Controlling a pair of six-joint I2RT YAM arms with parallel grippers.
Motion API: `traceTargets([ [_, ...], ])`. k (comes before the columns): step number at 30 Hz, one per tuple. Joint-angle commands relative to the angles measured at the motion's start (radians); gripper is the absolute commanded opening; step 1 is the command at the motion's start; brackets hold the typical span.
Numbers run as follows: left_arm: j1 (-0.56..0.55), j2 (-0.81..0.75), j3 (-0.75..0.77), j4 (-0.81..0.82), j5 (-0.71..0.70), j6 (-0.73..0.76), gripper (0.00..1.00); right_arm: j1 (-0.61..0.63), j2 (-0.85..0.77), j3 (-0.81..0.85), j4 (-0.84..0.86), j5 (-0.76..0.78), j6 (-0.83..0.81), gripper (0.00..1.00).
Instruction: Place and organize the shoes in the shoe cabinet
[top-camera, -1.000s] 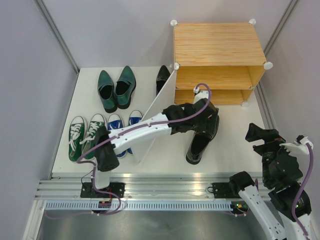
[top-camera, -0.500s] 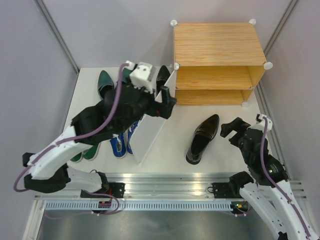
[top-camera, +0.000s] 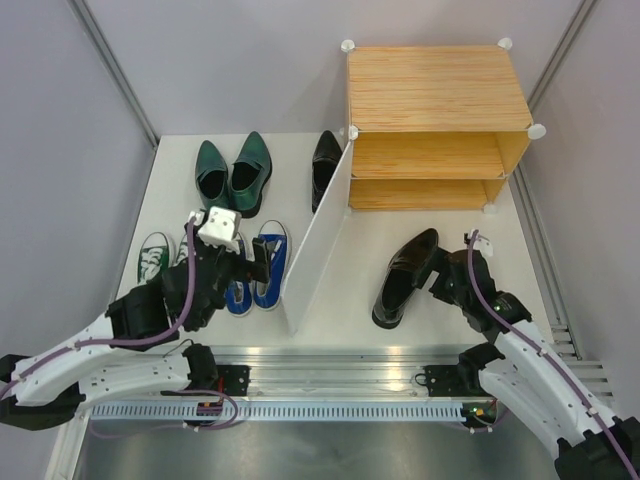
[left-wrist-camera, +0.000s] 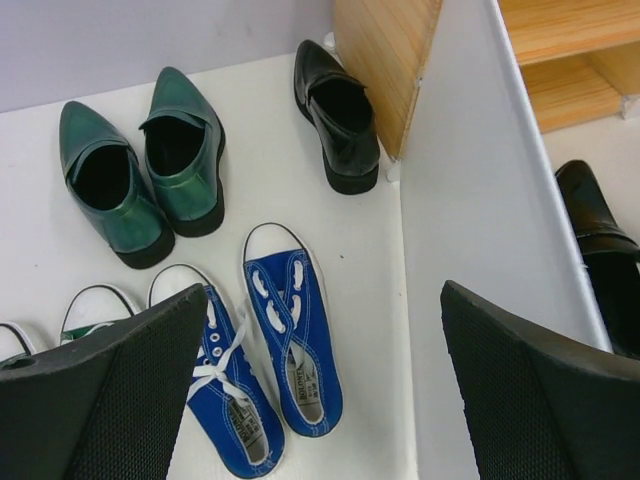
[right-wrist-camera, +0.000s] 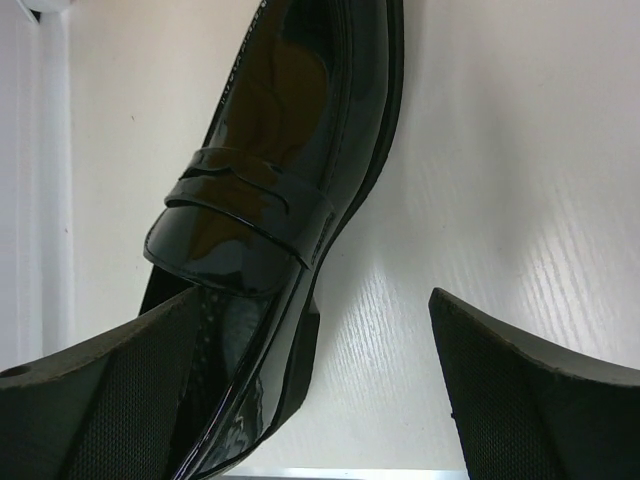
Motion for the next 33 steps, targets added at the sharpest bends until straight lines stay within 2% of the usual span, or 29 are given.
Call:
traceTargets([
  [1,-0.001,-0.076,-0.014,0.1,-0.058,0.045,1.0,0.008,-0.004,-0.03,0.068,-0.023,0.047,0.98],
  [6,-0.001,-0.132,-0.069,0.158,-0.061,0.11,1.0,0.012,0.025,-0.087,0.149,-0.04,0.079,0.92],
  [10,-0.001,-0.141,-0.088,0.175,-0.06,0.119,1.0,0.024,0.15,-0.105,0.23,-0.052,0.076,0.85],
  [13,-0.001,-0.132,-0.088,0.175,-0.055,0.122,1.0,0.041,0.222,-0.095,0.287,-0.06,0.062,0.61],
  [14,-0.001,-0.127,-0.088,0.174,-0.055,0.122,1.0,0.047,0.232,-0.076,0.292,-0.053,0.054,0.44],
  [16,-0.001,-0.118,-0.09,0.174,-0.052,0.124,1.0,0.051,0.246,-0.053,0.292,-0.034,0.006,0.28],
  [20,-0.001,-0.112,-0.093,0.172,-0.04,0.121,1.0,0.049,0.266,0.02,0.29,-0.036,-0.091,0.06],
  [22,-0.001,-0.109,-0.093,0.174,-0.04,0.119,1.0,0.051,0.293,0.043,0.293,-0.071,-0.137,0.01],
  [24,-0.001,-0.109,-0.09,0.171,-0.036,0.121,1.0,0.057,0.312,0.074,0.292,-0.126,-0.208,0.01],
  [28,-0.001,-0.112,-0.09,0.168,-0.029,0.121,1.0,0.069,0.368,0.111,0.266,-0.123,-0.272,0.05],
  [32,-0.001,-0.107,-0.085,0.162,-0.02,0.119,1.0,0.078,0.414,0.141,0.257,-0.126,-0.303,0.24],
  [33,-0.001,-0.106,-0.086,0.16,-0.021,0.119,1.0,0.078,0.419,0.149,0.255,-0.128,-0.318,0.33],
])
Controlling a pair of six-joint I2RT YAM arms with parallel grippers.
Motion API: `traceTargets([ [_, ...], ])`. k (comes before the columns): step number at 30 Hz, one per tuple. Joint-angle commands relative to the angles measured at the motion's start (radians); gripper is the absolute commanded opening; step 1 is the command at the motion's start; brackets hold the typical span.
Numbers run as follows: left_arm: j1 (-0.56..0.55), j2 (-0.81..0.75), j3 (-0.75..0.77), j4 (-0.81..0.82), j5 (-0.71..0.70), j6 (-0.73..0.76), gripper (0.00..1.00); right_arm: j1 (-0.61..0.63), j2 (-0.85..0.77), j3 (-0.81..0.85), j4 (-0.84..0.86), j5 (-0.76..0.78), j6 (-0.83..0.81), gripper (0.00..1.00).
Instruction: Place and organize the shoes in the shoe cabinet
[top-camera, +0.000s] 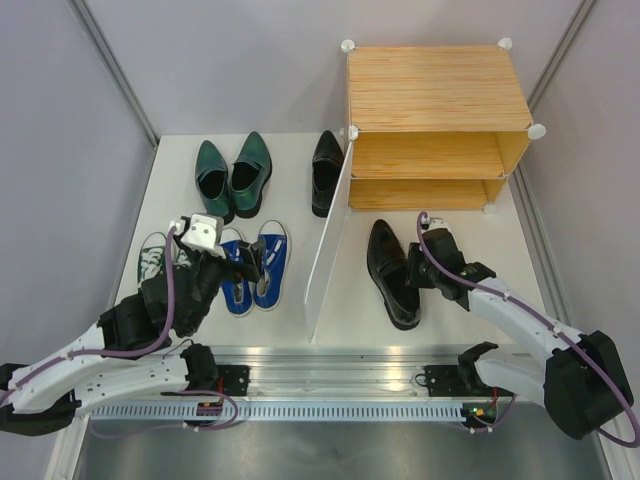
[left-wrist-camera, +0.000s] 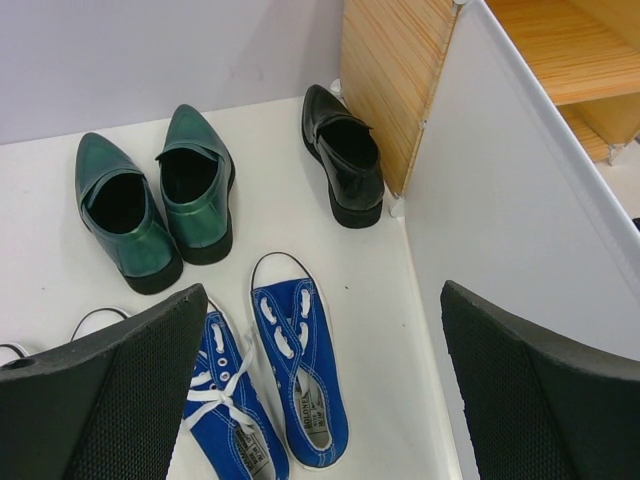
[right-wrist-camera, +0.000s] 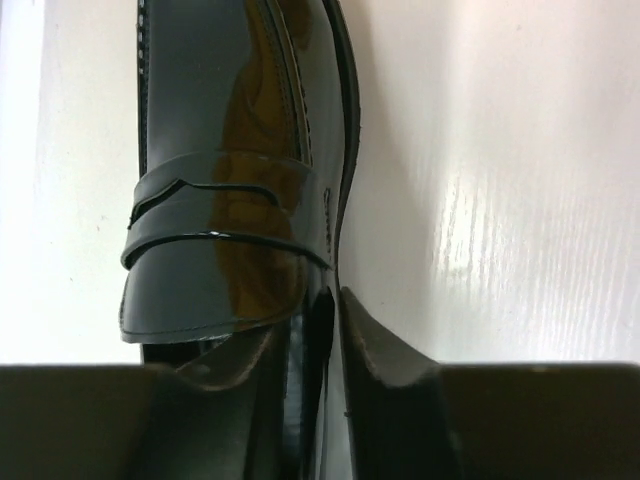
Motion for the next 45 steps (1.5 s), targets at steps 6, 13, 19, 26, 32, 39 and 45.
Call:
traceTargets([
  [6,-0.001,0.042,0.003,0.026,-0.02,0.041,1.0,0.01,-0.043,0.11,-0.007,-0.008,-0.074,0.71],
  [13,-0.001,0.067,0.008,0.02,-0.006,0.039,1.0,0.015,-0.321,0.035,-0.076,-0.02,0.018,0.96],
  [19,-0.001,0.065,0.006,0.017,-0.014,0.038,1.0,0.032,-0.484,-0.028,-0.151,-0.063,0.102,0.98],
  [26,-0.001,0.067,0.006,0.015,-0.023,0.036,1.0,0.065,-0.535,-0.1,-0.174,-0.078,0.181,0.98],
  [32,-0.001,0.07,0.006,0.01,-0.015,0.036,1.0,0.125,-0.503,-0.106,-0.177,-0.008,0.202,0.98],
  [39,-0.003,0.087,0.008,0.007,-0.014,0.038,1.0,0.3,-0.39,-0.118,-0.173,0.18,0.257,0.98],
  [45,-0.001,0.093,0.011,0.006,0.015,0.038,1.0,0.536,-0.163,-0.062,-0.188,0.461,0.361,0.98],
])
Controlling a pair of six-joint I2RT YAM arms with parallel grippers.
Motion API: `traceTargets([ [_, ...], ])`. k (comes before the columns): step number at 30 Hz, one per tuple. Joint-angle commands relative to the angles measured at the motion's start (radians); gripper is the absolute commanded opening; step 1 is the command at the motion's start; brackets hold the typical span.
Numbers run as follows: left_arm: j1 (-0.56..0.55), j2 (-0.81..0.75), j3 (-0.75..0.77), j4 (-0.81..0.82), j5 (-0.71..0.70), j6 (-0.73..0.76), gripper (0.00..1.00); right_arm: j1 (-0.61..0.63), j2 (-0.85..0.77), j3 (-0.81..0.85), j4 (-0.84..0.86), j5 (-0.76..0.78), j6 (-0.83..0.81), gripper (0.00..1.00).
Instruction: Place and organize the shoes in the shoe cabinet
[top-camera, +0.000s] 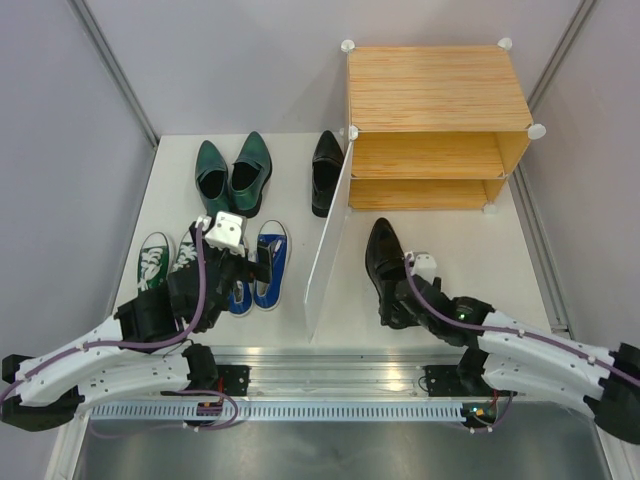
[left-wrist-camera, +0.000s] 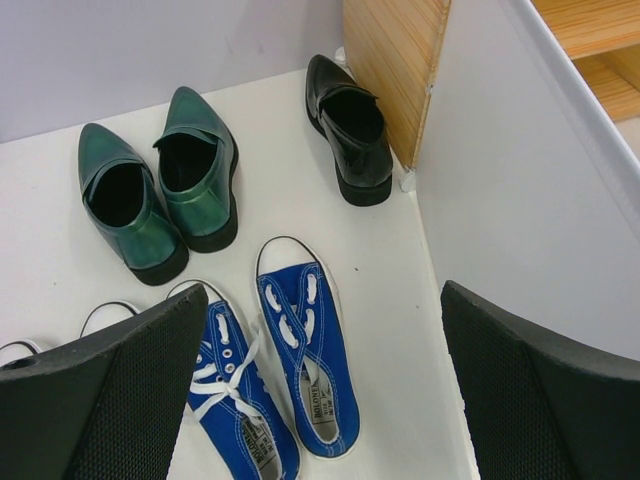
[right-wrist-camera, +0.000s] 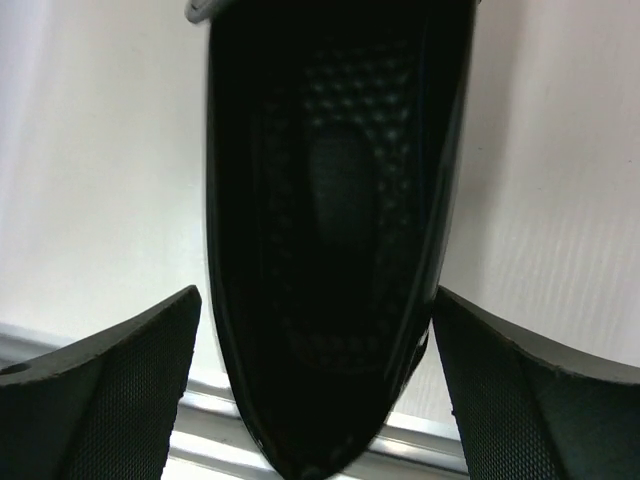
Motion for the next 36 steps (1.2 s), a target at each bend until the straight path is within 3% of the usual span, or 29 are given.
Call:
traceTargets([
  [1,-0.001,0.004,0.012,0.011,0.016,0.029,1.0,0.095,0.135,0.054,-0.009,0.237,0.098,0.98],
  [6,-0.001,0.014,0.014,0.008,0.03,0.029,1.0,0.146,0.258,0.086,0.001,0.347,0.17,0.98],
  [13,-0.001,0.022,0.017,0.005,0.05,0.029,1.0,0.146,0.211,0.014,0.104,0.392,0.164,0.98],
  [23,-0.001,0.045,0.017,0.002,0.064,0.029,1.0,0.144,0.218,-0.06,0.254,0.351,0.121,0.98],
  [30,-0.001,0.048,0.02,-0.005,0.069,0.028,1.0,0.143,0.289,-0.07,0.314,0.321,0.104,0.81],
  [36,-0.001,0.059,0.022,-0.009,0.075,0.029,1.0,0.13,0.372,-0.052,0.34,0.277,0.099,0.87],
])
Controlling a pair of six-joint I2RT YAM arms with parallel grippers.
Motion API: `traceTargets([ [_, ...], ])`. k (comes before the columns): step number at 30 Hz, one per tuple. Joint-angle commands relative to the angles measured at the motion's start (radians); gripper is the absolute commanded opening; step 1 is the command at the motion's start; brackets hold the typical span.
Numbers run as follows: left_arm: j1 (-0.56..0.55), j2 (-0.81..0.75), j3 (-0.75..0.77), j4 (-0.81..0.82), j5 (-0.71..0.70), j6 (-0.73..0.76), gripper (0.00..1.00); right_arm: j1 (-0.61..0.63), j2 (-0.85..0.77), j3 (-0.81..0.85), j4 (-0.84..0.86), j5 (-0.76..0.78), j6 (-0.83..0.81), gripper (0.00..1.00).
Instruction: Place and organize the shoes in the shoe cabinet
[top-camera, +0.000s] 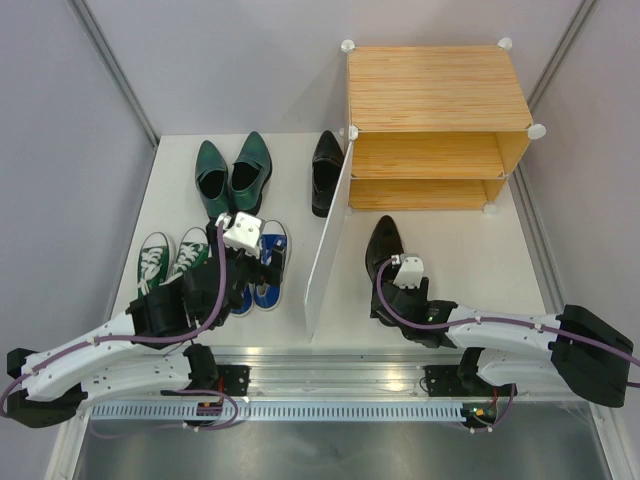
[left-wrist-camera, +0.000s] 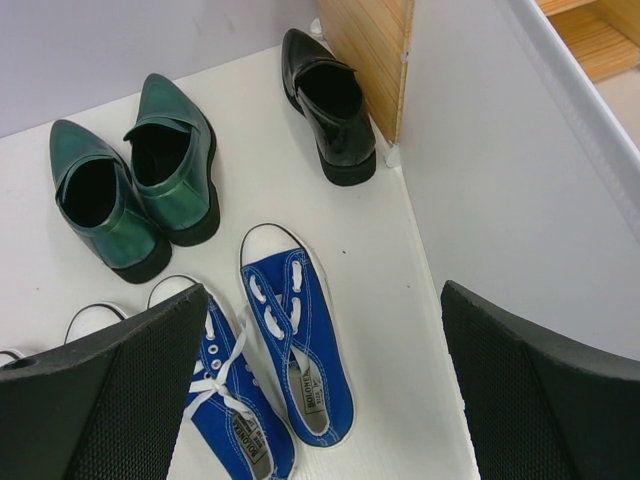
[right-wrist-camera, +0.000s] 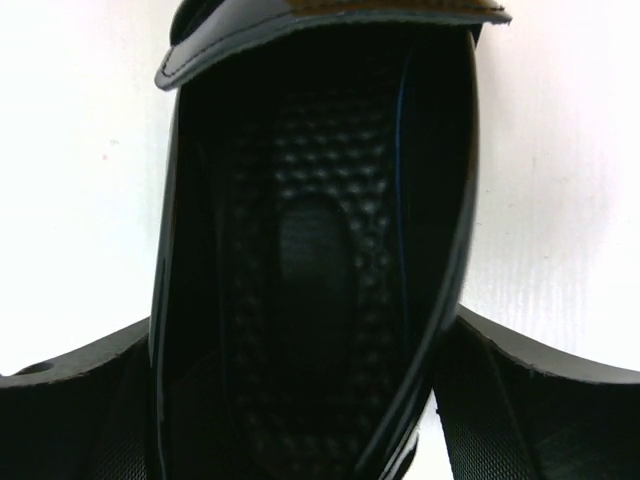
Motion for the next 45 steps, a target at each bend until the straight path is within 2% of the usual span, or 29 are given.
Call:
traceTargets([
  [1,-0.001,0.006,0.023,0.002,0.019,0.029,1.0,-0.015,0.065,0.006,0.044,-0.064,0.0,0.87],
  [3,-0.001,0.007,0.023,0.0,0.022,0.029,1.0,-0.02,0.073,0.012,0.042,-0.07,-0.004,0.87],
  [5,-0.001,0.007,0.025,0.0,0.028,0.029,1.0,-0.032,0.075,0.014,0.042,-0.081,-0.004,0.79],
  [7,-0.001,0.009,0.025,-0.003,0.033,0.029,1.0,-0.041,0.064,0.009,0.042,-0.081,-0.004,0.65],
  [8,-0.001,0.008,0.025,-0.003,0.034,0.027,1.0,-0.046,0.041,0.008,0.042,-0.081,-0.003,0.51],
  [10,-0.001,0.012,0.026,-0.005,0.037,0.027,1.0,-0.057,0.013,0.005,0.031,-0.081,-0.004,0.39],
  [11,-0.001,0.014,0.026,-0.005,0.037,0.029,1.0,-0.06,-0.026,0.006,0.025,-0.072,0.0,0.28],
  [13,-0.001,0.015,0.028,-0.009,0.036,0.032,1.0,-0.069,-0.076,-0.003,0.013,-0.069,0.003,0.19],
  [14,-0.001,0.014,0.029,-0.011,0.031,0.033,1.0,-0.072,-0.127,-0.009,0.014,-0.07,0.008,0.08],
  [15,-0.001,0.012,0.031,-0.012,0.025,0.033,1.0,-0.077,-0.158,-0.021,0.014,-0.07,0.018,0.04],
  [17,-0.001,0.001,0.031,-0.015,0.019,0.032,1.0,-0.08,-0.241,-0.037,0.027,-0.075,0.026,0.01],
  [22,-0.001,-0.009,0.029,-0.014,0.019,0.029,1.0,-0.081,-0.413,-0.078,0.037,-0.093,0.051,0.01],
  [33,-0.001,-0.008,0.029,-0.015,0.01,0.032,1.0,-0.083,-0.631,-0.057,0.039,-0.106,0.065,0.01],
  [39,0.0,-0.006,0.028,-0.017,-0.001,0.033,1.0,-0.083,-0.676,0.024,0.018,-0.112,-0.004,0.01],
  [45,-0.001,-0.006,0.028,-0.015,-0.013,0.039,1.0,-0.083,-0.639,0.136,-0.022,-0.099,-0.082,0.01],
])
